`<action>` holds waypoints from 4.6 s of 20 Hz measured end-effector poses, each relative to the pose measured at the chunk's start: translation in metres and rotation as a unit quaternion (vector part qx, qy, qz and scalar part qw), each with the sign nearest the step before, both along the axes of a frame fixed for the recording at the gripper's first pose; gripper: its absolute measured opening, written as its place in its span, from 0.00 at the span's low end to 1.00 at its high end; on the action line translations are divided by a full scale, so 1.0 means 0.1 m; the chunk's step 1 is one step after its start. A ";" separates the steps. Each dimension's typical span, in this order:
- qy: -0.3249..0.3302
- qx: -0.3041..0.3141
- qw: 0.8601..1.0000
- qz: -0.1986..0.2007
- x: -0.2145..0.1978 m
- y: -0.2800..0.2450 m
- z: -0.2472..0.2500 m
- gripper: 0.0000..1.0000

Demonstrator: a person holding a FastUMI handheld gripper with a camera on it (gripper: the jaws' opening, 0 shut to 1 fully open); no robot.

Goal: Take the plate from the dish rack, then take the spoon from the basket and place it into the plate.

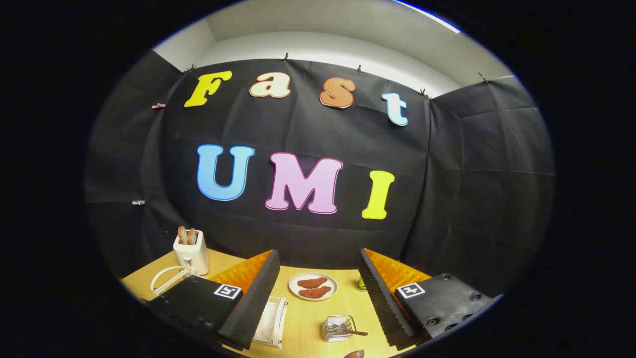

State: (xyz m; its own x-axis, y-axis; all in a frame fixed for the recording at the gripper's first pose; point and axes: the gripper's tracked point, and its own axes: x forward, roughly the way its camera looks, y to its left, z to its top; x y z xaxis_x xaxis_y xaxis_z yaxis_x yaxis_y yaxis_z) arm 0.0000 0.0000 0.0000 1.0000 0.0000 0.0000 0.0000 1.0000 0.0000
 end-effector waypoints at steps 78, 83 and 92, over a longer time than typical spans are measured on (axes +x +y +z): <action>0.347 -0.031 0.937 0.023 0.96 1.45 -1.86 0.29; 0.325 0.034 0.943 0.060 0.57 1.27 -1.54 0.29; 0.364 0.118 0.917 0.112 -0.49 0.92 -1.76 0.29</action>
